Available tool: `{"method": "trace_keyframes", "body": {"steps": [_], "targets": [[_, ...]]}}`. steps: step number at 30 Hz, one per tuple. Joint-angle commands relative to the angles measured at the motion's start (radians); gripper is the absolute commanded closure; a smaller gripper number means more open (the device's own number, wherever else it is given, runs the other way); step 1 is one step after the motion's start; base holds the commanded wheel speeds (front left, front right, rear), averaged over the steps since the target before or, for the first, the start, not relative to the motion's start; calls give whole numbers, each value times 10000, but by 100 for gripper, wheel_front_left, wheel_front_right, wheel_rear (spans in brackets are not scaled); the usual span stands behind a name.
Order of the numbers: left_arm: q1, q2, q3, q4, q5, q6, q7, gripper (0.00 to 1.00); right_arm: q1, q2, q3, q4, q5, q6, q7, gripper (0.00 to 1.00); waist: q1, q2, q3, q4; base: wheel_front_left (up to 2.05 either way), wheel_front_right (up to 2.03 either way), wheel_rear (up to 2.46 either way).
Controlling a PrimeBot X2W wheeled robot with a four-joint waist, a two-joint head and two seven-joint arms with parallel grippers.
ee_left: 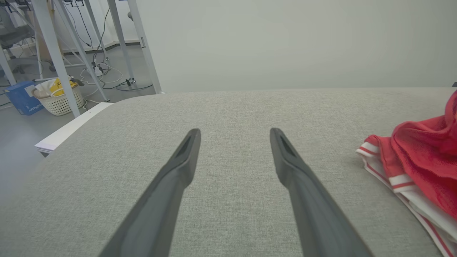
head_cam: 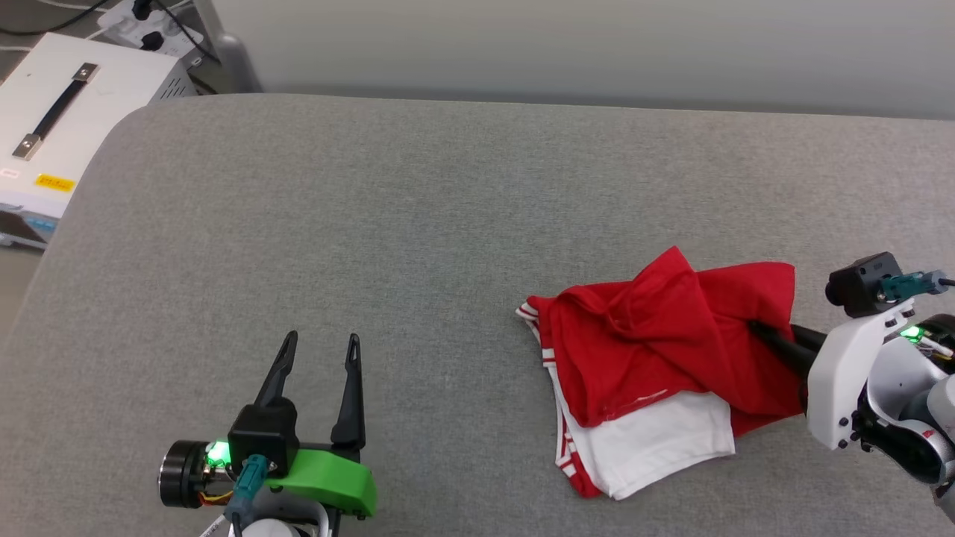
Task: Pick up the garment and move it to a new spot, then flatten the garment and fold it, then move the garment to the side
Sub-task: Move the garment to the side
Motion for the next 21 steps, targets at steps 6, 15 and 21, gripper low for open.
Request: {"method": "trace_keyframes", "body": {"steps": [6,15,21], "targets": [[146,-60,36,-131,-24,-14,-57,0,-532,-918,35,-660,-591,-9,-108,100,0,0,-155,-1040,0,0,0],[-52,40,228,-445,99,-42,-57,0,-837,-1492,-446,-1052,-596,-9,-65,100,0,0,384,-2254,0,0,0],[-430,119,251,-681,215,-78,-57,0,-1100,-1787,-883,-729,-419,-9,-28,100,0,0,1055,-2609,0,0,0]]}}
